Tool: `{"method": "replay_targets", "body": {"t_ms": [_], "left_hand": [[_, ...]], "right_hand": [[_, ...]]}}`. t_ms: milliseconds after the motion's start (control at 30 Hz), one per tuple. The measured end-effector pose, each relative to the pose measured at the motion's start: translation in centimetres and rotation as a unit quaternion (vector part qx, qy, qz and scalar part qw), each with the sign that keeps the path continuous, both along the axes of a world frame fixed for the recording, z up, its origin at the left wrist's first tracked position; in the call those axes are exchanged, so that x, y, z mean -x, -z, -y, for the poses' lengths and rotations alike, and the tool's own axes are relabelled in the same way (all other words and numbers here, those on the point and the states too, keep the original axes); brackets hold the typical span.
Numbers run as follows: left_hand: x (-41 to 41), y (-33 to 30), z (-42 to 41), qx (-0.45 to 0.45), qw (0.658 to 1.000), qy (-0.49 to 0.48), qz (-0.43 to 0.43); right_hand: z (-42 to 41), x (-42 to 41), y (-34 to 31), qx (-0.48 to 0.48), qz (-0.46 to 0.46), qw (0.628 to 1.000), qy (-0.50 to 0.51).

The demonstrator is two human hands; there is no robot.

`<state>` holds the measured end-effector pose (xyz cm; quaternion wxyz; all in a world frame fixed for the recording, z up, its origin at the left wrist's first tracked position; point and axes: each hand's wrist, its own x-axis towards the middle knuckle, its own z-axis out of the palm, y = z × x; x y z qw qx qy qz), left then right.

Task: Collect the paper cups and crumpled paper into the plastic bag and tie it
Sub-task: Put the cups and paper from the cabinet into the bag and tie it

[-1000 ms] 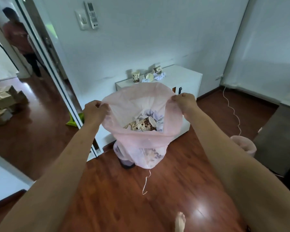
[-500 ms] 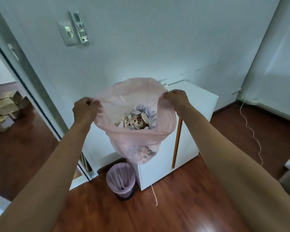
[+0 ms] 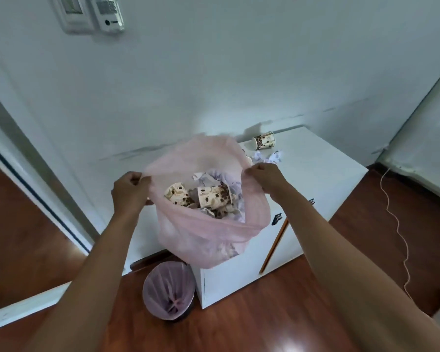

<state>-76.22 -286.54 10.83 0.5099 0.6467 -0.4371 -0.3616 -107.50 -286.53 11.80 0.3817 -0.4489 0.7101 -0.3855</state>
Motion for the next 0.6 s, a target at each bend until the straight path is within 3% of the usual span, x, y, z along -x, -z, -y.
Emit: {"method": "replay_targets", "body": {"t_ms": [333,600], "left_hand": [[0.1,-1.1,4.4,0.068,0.993,-0.082,-0.057],[1.2,-0.1,5.0,0.056,0.987,-0.151,-0.031]], "right_hand": [[8.6,0.1,-1.2,0.066,0.073,0.994,-0.047],[15.6,1.1,-1.0,0.066,0.106,0.973,-0.196]]}}
